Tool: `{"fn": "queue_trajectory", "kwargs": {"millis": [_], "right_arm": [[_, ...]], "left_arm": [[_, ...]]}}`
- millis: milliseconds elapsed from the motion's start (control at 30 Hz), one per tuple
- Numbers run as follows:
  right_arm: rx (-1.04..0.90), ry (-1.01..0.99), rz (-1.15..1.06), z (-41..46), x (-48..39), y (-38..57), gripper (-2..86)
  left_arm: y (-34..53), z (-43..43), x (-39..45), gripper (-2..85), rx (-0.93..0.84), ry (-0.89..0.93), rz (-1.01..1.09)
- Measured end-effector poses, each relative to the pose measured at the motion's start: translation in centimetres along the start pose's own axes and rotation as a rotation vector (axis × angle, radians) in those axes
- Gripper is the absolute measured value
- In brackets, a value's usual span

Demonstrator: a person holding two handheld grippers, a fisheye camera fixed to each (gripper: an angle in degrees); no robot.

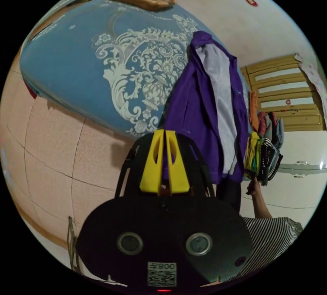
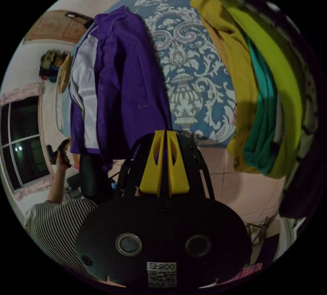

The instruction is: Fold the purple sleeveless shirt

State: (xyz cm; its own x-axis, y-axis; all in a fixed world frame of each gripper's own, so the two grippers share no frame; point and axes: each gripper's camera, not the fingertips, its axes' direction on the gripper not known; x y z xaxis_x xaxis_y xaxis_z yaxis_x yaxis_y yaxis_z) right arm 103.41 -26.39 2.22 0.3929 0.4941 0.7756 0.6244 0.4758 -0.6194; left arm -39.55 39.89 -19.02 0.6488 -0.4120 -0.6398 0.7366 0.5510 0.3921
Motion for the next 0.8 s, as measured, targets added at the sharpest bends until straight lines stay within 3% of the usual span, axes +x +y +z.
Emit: {"fn": "queue_trajectory", "kwargs": {"millis": [333, 533, 800], "right_arm": [[0.127, 0.014, 0.046, -0.3, -0.4, -7.7, 1.7], [0.154, -0.043, -0.21, 0.6, -8.7, -16.4, 2.6], [0.063, -0.134, -0.548, 5.3, -23.4, -28.0, 3.9]], "left_arm": [[-5.0, -2.8, -2.8, 7.9, 0.172, 0.104, 0.065], [-13.2, 0.5, -1.8, 8.9, 0.122, 0.147, 0.12], [-22.6, 6.4, -1.8, 7.1, 0.012, 0.065, 0.111]]}}
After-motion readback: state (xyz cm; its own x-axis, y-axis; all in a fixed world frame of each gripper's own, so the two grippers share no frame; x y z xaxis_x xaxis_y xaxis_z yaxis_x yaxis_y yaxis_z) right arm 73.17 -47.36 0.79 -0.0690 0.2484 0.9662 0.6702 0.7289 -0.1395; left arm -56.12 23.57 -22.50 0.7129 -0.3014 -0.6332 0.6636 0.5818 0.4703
